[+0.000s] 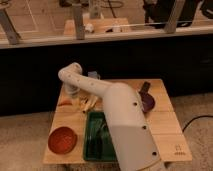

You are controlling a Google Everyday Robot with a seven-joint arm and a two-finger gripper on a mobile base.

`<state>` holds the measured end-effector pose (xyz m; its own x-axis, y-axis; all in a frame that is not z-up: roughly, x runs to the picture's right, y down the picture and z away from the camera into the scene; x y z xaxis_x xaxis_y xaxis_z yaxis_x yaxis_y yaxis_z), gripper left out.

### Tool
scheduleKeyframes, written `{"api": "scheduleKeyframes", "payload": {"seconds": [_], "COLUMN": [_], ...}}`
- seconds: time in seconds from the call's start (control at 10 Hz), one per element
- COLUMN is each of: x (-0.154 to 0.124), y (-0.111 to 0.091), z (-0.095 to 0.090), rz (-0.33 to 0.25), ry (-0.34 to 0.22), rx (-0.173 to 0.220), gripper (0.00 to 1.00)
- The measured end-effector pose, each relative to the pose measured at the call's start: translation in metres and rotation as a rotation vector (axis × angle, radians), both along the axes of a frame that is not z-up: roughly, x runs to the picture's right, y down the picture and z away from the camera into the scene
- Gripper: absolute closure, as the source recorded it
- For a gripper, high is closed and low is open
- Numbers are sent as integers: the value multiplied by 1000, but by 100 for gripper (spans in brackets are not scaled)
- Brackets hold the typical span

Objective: Place pepper in table surface

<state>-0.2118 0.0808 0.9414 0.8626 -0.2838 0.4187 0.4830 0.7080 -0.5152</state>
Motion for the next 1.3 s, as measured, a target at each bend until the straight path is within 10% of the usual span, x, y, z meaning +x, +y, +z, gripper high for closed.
{"api": "scheduleKeyframes", "payload": {"seconds": [0.2, 1.3], "x": [0, 2], "y": [1, 14], "z": [0, 9], "rz": [-7, -28], "ry": [-9, 10], "rx": [-4, -23], "gripper": [41, 41]}}
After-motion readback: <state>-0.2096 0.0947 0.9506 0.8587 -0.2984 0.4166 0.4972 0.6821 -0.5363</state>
